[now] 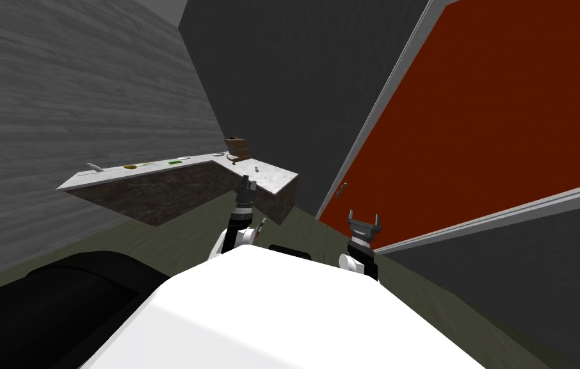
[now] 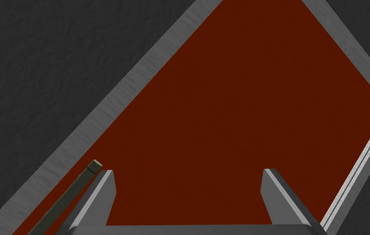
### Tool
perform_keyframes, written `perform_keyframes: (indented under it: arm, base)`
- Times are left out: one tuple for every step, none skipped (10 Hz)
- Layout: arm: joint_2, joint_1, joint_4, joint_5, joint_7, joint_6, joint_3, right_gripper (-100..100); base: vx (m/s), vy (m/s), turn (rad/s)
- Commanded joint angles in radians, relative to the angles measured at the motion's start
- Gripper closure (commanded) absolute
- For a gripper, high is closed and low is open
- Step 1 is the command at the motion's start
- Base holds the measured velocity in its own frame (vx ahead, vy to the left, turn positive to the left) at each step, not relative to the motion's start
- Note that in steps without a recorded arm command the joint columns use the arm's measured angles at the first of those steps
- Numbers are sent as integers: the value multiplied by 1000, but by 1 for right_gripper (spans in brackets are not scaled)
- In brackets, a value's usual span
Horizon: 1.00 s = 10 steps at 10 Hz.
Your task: Pull the door open
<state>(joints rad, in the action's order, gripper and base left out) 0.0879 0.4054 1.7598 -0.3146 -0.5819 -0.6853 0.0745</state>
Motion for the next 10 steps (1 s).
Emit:
perform_keyframes:
  arm:
    - [5, -7, -42, -24, -35, -12, 5, -100]
    - [6, -11, -65, -38, -54, -17, 8, -100]
    - [7, -16, -89, -52, -73, -22, 11, -100]
    - [8, -20, -112, -67, -93, -27, 14, -100]
    - [9, -24, -135, -81, -112, -33, 16, -100]
    - [10, -28, -159, -95, -131, -38, 19, -100]
    - [10, -32, -181, -109, -150, -43, 22, -100]
    - [11, -36, -204, -123, -168, -48, 24, -100]
    - [11, -40, -227, -137, -187, -53, 27, -100]
    - [11, -45, -249, -150, -205, -58, 30, -100]
  base:
    - [87, -48, 130]
    - [74, -51, 141]
    - [81, -45, 125]
    - [97, -50, 128]
    - [109, -64, 109]
    - [95, -56, 127]
    - [77, -51, 126]
    - [81, -58, 121]
    - [84, -51, 141]
    - [97, -56, 124]
